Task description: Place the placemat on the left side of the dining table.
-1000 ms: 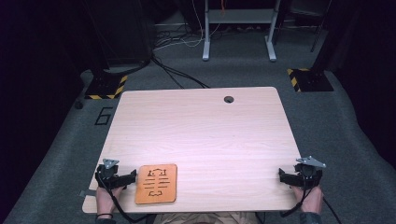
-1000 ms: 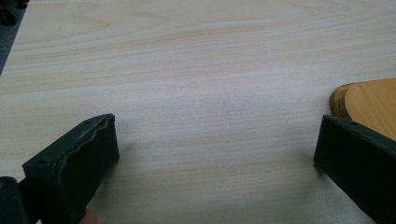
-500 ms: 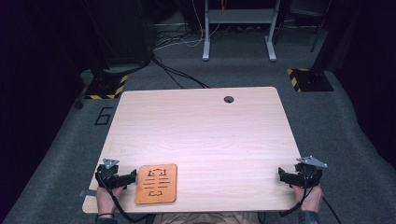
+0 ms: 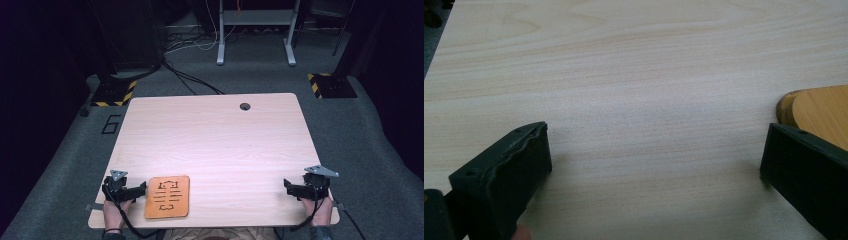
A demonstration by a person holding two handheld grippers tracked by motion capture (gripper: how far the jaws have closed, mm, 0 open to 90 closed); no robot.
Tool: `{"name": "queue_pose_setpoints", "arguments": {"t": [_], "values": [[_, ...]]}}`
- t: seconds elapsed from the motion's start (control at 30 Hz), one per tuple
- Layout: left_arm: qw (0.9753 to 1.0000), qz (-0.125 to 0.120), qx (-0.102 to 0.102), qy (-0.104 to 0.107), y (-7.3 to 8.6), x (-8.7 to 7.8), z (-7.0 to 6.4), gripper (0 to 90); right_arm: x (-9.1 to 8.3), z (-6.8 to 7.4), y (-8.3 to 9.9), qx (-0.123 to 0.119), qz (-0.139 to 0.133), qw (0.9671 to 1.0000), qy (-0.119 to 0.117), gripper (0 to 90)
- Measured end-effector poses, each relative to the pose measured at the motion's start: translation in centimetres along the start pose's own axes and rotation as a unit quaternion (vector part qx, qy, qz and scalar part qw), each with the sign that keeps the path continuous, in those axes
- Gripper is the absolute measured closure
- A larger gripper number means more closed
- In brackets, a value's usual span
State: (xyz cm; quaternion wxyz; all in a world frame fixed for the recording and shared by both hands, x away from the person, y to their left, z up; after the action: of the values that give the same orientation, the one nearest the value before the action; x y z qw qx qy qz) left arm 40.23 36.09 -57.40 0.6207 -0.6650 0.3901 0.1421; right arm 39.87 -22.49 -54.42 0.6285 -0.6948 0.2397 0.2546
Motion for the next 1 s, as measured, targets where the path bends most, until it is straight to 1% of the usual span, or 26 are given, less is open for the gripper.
{"name": "queue_pose_setpoints", "arguments": {"t": [0.27,0.4,0.47,0.5,0.53,0.57,0.6,0.63,0.67,0.7,0.73,0.77,0.8,0.83,0.87,1.0], "values": [[1.0000,0.000,0.000,0.000,0.0,0.0,0.0,0.0,-0.3,2.7,-0.6,-0.023,-0.003,0.9994,-0.027,0.0],[1.0000,0.000,0.000,0.000,0.0,0.0,0.0,0.0,-0.5,4.4,-1.0,-0.036,-0.008,0.9983,-0.045,0.0],[1.0000,0.000,0.000,0.000,0.0,0.0,0.0,0.0,-0.5,5.0,-1.2,-0.040,-0.011,0.9979,-0.050,0.0],[1.0000,0.000,0.000,0.000,0.0,0.0,0.0,0.0,-0.5,5.0,-1.2,-0.040,-0.011,0.9979,-0.050,0.0],[1.0000,0.000,0.000,0.000,0.0,0.0,0.0,0.0,-0.6,5.4,-1.3,-0.041,-0.012,0.9976,-0.055,0.0],[1.0000,0.000,0.000,0.000,0.0,0.0,0.0,0.0,-0.5,6.3,-1.6,-0.050,-0.014,0.9966,-0.064,0.0],[1.0000,0.000,0.000,0.000,0.0,0.0,0.0,0.0,-0.5,6.7,-1.6,-0.052,-0.013,0.9963,-0.067,0.0],[1.0000,0.000,0.000,0.000,0.0,0.0,0.0,0.0,-0.5,6.7,-1.6,-0.052,-0.013,0.9963,-0.067,0.0],[1.0000,0.000,-0.001,0.000,0.0,0.0,0.0,0.0,-0.4,7.7,-1.8,-0.063,-0.013,0.9951,-0.076,0.0],[1.0000,0.000,0.000,0.000,0.0,0.0,0.0,0.0,-0.4,8.0,-1.9,-0.065,-0.013,0.9946,-0.080,0.0],[1.0000,0.000,0.000,0.000,0.0,0.0,0.0,0.0,-0.4,8.0,-1.9,-0.065,-0.013,0.9946,-0.080,0.0],[1.0000,0.000,0.000,0.000,0.0,0.0,0.0,0.0,-0.4,9.2,-2.0,-0.072,-0.011,0.9930,-0.093,0.0],[1.0000,0.000,0.000,0.000,0.0,0.0,0.0,0.0,-0.4,9.6,-2.0,-0.074,-0.011,0.9923,-0.098,0.0],[1.0000,0.000,0.000,0.000,0.0,0.0,0.0,0.0,-0.4,9.6,-2.0,-0.074,-0.011,0.9923,-0.098,0.0],[1.0000,0.000,0.000,0.000,0.0,0.0,0.0,0.0,-0.3,11.0,-2.0,-0.087,-0.008,0.9900,-0.111,0.0],[1.0000,0.000,0.000,0.000,0.0,0.0,0.0,0.0,-0.3,13.0,-2.0,-0.098,-0.006,0.9869,-0.128,0.0]]}}
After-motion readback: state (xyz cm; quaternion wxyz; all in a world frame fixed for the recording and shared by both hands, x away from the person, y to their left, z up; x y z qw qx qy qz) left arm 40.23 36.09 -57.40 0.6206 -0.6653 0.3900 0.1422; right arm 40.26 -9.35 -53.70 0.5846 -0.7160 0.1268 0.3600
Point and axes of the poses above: each handheld gripper's, and its own axes: x roughly forward along the jaws, y roughly out of its underside, z roughly to its left, the point moved 6 cm from there along x, roughly forward along the jaws, and after that the axes turned 15 degrees about y, right-handed, at the moved point
